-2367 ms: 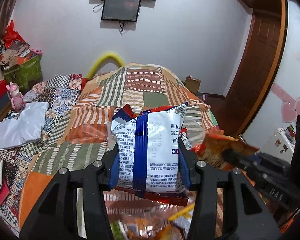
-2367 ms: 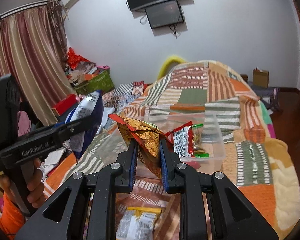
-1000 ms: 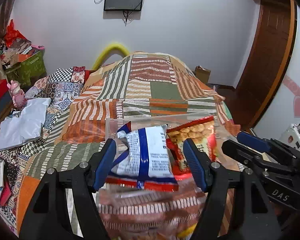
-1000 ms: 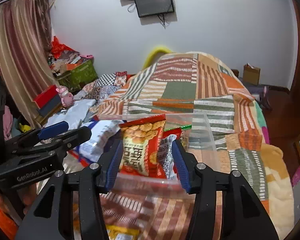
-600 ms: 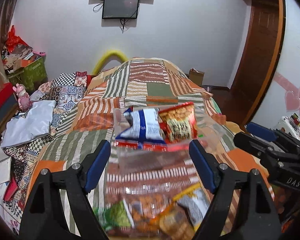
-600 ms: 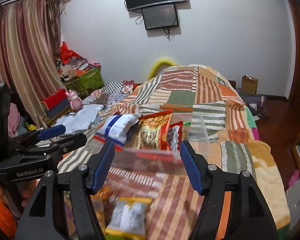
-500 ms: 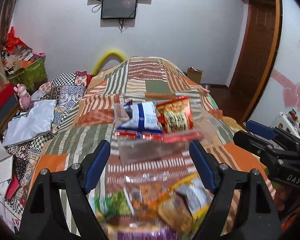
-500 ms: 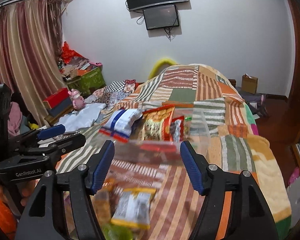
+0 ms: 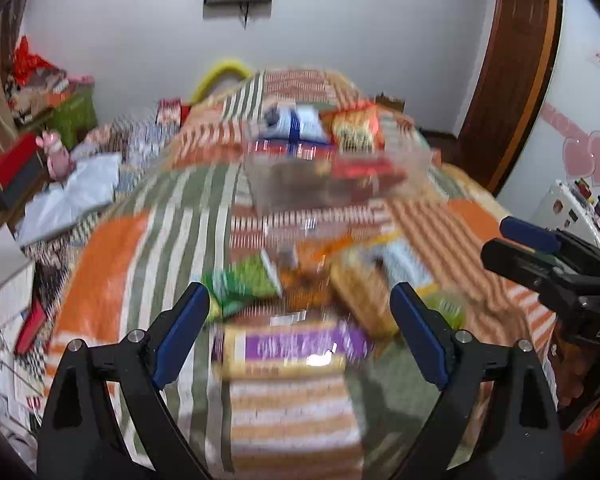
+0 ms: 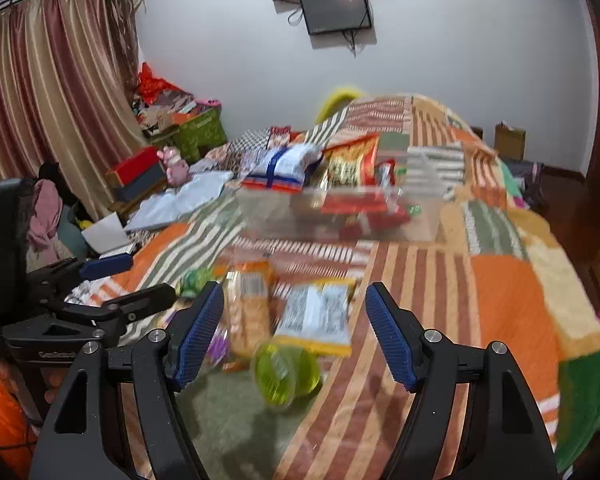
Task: Organize snacks
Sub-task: 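Open the right tool over the box, dropping the orange cookie-chip bag, then grasp the purple-labelled roll pack with the left tool while the right tool grasps the green jelly cup, then lower the roll pack and jelly cup into the clear box, open both tools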
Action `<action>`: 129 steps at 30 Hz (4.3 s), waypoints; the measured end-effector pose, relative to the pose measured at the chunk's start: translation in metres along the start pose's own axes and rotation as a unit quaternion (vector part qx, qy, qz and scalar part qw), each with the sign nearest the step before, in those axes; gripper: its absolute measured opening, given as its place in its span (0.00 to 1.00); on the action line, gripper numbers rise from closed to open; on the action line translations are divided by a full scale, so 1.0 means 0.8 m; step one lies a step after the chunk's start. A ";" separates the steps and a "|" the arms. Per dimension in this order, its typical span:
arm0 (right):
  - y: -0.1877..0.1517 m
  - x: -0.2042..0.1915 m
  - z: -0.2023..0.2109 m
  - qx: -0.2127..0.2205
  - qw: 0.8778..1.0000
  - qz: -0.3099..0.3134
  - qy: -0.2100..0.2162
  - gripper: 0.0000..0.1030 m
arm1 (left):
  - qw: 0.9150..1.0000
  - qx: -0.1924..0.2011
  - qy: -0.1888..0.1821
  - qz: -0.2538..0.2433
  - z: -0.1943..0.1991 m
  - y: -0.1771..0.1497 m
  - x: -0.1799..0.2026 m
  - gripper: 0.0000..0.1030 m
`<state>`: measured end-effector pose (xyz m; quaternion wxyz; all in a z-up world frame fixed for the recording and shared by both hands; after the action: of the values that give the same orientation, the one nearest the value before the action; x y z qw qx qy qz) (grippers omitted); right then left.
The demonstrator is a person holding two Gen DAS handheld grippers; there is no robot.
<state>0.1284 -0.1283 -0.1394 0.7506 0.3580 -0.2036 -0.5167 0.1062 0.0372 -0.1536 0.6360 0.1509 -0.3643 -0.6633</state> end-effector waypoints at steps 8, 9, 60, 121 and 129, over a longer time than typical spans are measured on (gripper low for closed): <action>-0.053 -0.016 -0.025 -0.054 0.998 0.009 0.008 0.68 | 0.997 -0.049 -0.011 0.052 -0.022 -0.050 -0.029 0.90; -0.059 -0.018 -0.027 -0.059 0.998 0.011 0.011 0.68 | 0.997 -0.056 -0.015 0.057 -0.027 -0.055 -0.031 0.90; -0.051 0.054 -0.032 -0.054 0.995 -0.078 0.029 0.42 | 0.987 -0.114 0.012 -0.111 -0.097 -0.036 0.011 0.96; 0.031 0.077 -0.038 -0.004 0.997 -0.070 0.010 0.40 | 0.996 0.039 -0.072 0.021 -0.013 0.078 -0.008 0.43; 0.081 0.084 -0.053 0.021 0.998 -0.063 0.000 0.40 | 0.995 0.064 -0.082 0.013 -0.046 0.152 0.002 0.43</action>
<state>0.2236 -0.1628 -0.1234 0.7087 0.3859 -0.1916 -0.5587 0.2198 0.0343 -0.0969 0.6018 0.1318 -0.4586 -0.6404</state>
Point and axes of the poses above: each gripper's, at about its wrist camera, not at the fingertips, and z roughly against the way its jaws point, x to its right, y to its top, the point moved 7 cm from there along -z, roughly the way its jaws point, and after that the axes turned 14 degrees about -y, right-handed, at the moved point
